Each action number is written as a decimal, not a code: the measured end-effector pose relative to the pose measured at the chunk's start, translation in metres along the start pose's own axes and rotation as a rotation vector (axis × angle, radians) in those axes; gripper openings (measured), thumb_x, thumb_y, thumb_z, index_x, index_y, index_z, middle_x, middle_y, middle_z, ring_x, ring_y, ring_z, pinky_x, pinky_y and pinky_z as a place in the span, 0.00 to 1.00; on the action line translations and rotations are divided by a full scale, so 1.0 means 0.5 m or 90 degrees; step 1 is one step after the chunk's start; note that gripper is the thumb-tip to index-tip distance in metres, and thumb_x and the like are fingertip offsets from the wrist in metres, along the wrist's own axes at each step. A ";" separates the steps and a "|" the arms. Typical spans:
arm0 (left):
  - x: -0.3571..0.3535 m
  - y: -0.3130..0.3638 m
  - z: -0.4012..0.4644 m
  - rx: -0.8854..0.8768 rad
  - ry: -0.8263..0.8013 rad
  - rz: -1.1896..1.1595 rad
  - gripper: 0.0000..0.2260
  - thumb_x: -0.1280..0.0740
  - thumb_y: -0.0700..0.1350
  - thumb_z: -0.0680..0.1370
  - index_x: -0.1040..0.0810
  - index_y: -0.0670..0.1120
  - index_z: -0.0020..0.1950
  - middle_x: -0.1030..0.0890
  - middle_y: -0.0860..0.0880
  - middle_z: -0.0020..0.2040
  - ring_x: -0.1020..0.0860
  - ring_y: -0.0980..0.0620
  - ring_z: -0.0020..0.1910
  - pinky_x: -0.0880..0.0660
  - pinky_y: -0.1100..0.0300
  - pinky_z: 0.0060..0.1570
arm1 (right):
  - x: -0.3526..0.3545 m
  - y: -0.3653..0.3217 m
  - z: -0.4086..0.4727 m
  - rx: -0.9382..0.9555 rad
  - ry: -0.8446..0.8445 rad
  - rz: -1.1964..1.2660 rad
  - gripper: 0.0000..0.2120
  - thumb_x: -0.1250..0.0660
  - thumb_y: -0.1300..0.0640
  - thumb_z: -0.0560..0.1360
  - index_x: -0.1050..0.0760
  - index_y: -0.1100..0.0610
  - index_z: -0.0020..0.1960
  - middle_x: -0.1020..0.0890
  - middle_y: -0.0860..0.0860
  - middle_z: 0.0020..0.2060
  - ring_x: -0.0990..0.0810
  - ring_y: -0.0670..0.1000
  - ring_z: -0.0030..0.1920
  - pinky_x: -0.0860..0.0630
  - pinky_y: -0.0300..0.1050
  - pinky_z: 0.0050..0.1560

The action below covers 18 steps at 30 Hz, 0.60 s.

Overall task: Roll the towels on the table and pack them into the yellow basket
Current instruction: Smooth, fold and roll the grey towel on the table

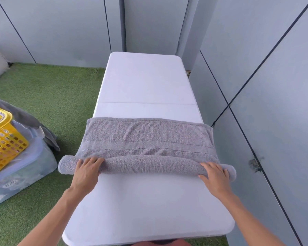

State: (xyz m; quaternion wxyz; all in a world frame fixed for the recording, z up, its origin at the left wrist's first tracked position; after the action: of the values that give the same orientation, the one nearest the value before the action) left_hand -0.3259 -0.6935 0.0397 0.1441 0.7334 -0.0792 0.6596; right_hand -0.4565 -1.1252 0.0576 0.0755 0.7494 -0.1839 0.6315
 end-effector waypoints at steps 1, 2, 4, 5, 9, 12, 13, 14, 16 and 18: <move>0.007 0.001 0.002 -0.005 -0.041 -0.001 0.21 0.31 0.41 0.74 0.27 0.49 0.66 0.23 0.51 0.58 0.26 0.46 0.61 0.35 0.48 0.65 | 0.000 0.008 0.003 0.002 -0.032 0.002 0.21 0.35 0.46 0.76 0.31 0.47 0.68 0.27 0.44 0.63 0.33 0.50 0.68 0.39 0.58 0.67; 0.016 -0.003 0.007 -0.015 -0.089 0.000 0.20 0.33 0.42 0.77 0.29 0.51 0.68 0.24 0.52 0.61 0.28 0.48 0.64 0.36 0.52 0.66 | 0.002 0.019 0.007 0.007 -0.080 0.017 0.20 0.36 0.44 0.75 0.30 0.46 0.66 0.26 0.44 0.61 0.31 0.50 0.66 0.35 0.55 0.65; 0.032 -0.021 0.020 -0.022 -0.235 -0.058 0.20 0.35 0.44 0.78 0.31 0.52 0.70 0.26 0.53 0.66 0.29 0.50 0.67 0.35 0.56 0.65 | 0.012 0.049 0.016 0.000 -0.218 0.097 0.19 0.36 0.39 0.71 0.27 0.43 0.60 0.22 0.45 0.56 0.25 0.48 0.59 0.28 0.51 0.60; 0.034 -0.030 0.025 -0.021 -0.271 -0.113 0.21 0.34 0.43 0.78 0.31 0.51 0.70 0.26 0.52 0.67 0.29 0.50 0.67 0.35 0.57 0.65 | 0.018 0.057 0.019 -0.004 -0.260 0.139 0.19 0.35 0.40 0.70 0.27 0.42 0.59 0.22 0.44 0.57 0.24 0.48 0.59 0.28 0.50 0.60; 0.025 -0.036 0.006 -0.057 0.012 -0.121 0.16 0.37 0.47 0.79 0.25 0.49 0.66 0.22 0.50 0.61 0.24 0.45 0.60 0.34 0.50 0.61 | 0.014 0.041 0.016 0.003 -0.020 0.133 0.17 0.37 0.50 0.78 0.30 0.45 0.67 0.27 0.46 0.65 0.31 0.50 0.68 0.35 0.54 0.66; -0.005 -0.012 -0.026 -0.104 0.065 -0.063 0.24 0.38 0.57 0.75 0.27 0.47 0.69 0.24 0.49 0.63 0.26 0.45 0.64 0.34 0.45 0.65 | 0.001 -0.004 -0.008 0.031 0.012 0.064 0.25 0.40 0.43 0.78 0.38 0.45 0.73 0.36 0.45 0.72 0.42 0.50 0.75 0.48 0.56 0.71; -0.016 -0.012 -0.028 -0.108 0.055 -0.055 0.27 0.33 0.57 0.73 0.29 0.47 0.70 0.24 0.48 0.63 0.27 0.45 0.65 0.33 0.43 0.65 | -0.006 -0.009 -0.013 0.029 -0.019 0.043 0.28 0.40 0.41 0.77 0.41 0.45 0.75 0.38 0.44 0.74 0.46 0.50 0.76 0.52 0.58 0.72; -0.021 -0.013 -0.024 -0.099 0.043 -0.052 0.30 0.27 0.54 0.70 0.29 0.47 0.70 0.24 0.48 0.62 0.28 0.45 0.65 0.33 0.41 0.65 | -0.011 -0.013 -0.014 0.024 -0.038 0.020 0.31 0.39 0.40 0.77 0.44 0.45 0.76 0.39 0.44 0.74 0.48 0.50 0.76 0.53 0.59 0.72; -0.019 -0.012 -0.013 -0.074 0.030 -0.051 0.32 0.21 0.46 0.65 0.27 0.46 0.67 0.22 0.49 0.58 0.25 0.45 0.60 0.30 0.43 0.62 | -0.013 -0.018 -0.010 0.013 -0.043 -0.010 0.31 0.37 0.43 0.77 0.44 0.46 0.75 0.36 0.44 0.71 0.45 0.50 0.75 0.52 0.62 0.72; -0.006 -0.001 -0.004 -0.060 0.026 -0.036 0.27 0.22 0.42 0.65 0.24 0.47 0.63 0.21 0.50 0.54 0.23 0.45 0.56 0.30 0.47 0.59 | -0.004 -0.025 -0.004 0.013 -0.032 -0.006 0.26 0.36 0.46 0.77 0.39 0.47 0.73 0.31 0.44 0.67 0.39 0.49 0.72 0.49 0.62 0.72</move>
State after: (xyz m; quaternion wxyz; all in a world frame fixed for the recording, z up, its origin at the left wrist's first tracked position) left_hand -0.3282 -0.6928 0.0368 0.1990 0.7142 -0.0864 0.6654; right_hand -0.4540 -1.1127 0.0575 0.0665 0.7668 -0.1757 0.6138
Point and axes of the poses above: each hand's wrist, its own z-axis towards the middle knuckle, its own x-axis out of the back of the hand, y = z × x, the point moved 2 cm from there along z, towards the middle knuckle
